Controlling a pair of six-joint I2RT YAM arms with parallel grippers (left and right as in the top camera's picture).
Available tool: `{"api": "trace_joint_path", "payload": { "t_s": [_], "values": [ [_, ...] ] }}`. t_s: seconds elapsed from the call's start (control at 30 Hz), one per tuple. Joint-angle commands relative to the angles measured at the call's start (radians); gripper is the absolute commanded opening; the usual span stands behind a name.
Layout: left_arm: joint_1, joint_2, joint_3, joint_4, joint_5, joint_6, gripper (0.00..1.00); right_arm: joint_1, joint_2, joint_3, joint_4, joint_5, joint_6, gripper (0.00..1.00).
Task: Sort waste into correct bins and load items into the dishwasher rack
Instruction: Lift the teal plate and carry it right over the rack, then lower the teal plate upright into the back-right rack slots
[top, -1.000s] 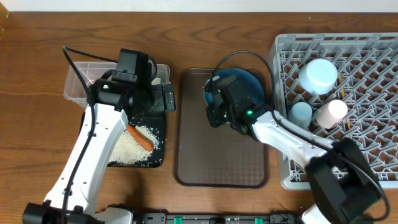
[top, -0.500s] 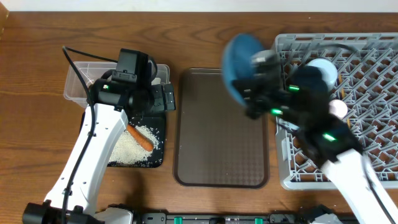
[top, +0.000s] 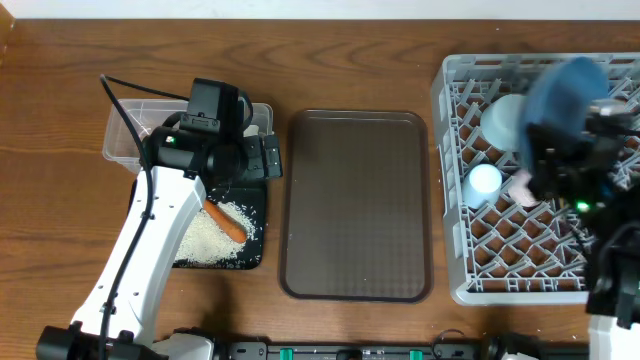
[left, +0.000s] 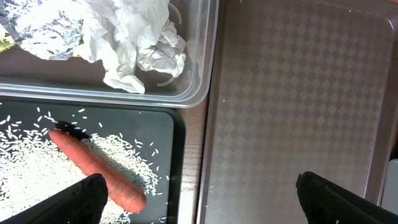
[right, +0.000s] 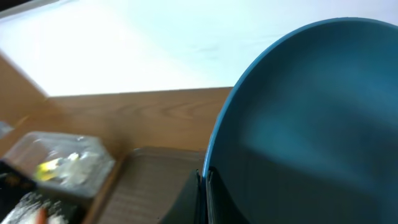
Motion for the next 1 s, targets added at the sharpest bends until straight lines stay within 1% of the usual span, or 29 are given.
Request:
{"api": "trace_joint_path", "payload": {
  "t_s": [0.0, 0.1, 0.2, 0.3, 0.37, 0.4, 0.43, 0.67, 0.77, 0.97],
  "values": [
    [0.004, 0.003, -0.009, -0.002, -0.009, 0.006, 1.00, -0.159, 0.035, -0.003, 0.041, -0.244, -0.063, 0.01],
    [0.004, 0.003, -0.009, -0.002, -0.010, 0.006, 1.00, -0.294, 0.111, -0.003, 0.123, -0.436, -0.023, 0.01],
    [0.004, 0.003, -0.009, -0.002, -0.009, 0.006, 1.00, -0.379, 0.212, -0.003, 0.231, -0.624, 0.050, 0.01],
    [0.004, 0.003, -0.009, -0.002, -0.009, 0.006, 1.00, -0.408, 0.332, -0.003, 0.405, -0.815, 0.142, 0.01],
    [0.004, 0.003, -0.009, -0.002, -0.010, 0.006, 1.00, -0.407, 0.417, -0.003, 0.525, -0.905, 0.206, 0.01],
    [0.004, 0.003, -0.009, -0.002, -0.010, 0.006, 1.00, -0.406, 0.465, -0.003, 0.560, -0.916, 0.244, 0.01],
    [0.004, 0.003, -0.009, -0.002, -0.009, 0.006, 1.00, -0.406, 0.499, -0.003, 0.568, -0.916, 0.248, 0.01],
    [0.004, 0.003, -0.009, -0.002, -0.009, 0.006, 1.00, -0.406, 0.663, -0.003, 0.633, -0.915, 0.209, 0.01],
    [0.004, 0.003, -0.009, -0.002, -0.009, 0.006, 1.00, -0.407, 0.699, -0.003, 0.671, -0.915, 0.207, 0.01],
    [0.004, 0.003, -0.009, -0.002, -0.009, 0.006, 1.00, -0.415, 0.712, -0.003, 0.670, -0.881, 0.208, 0.01]
  ]
}}
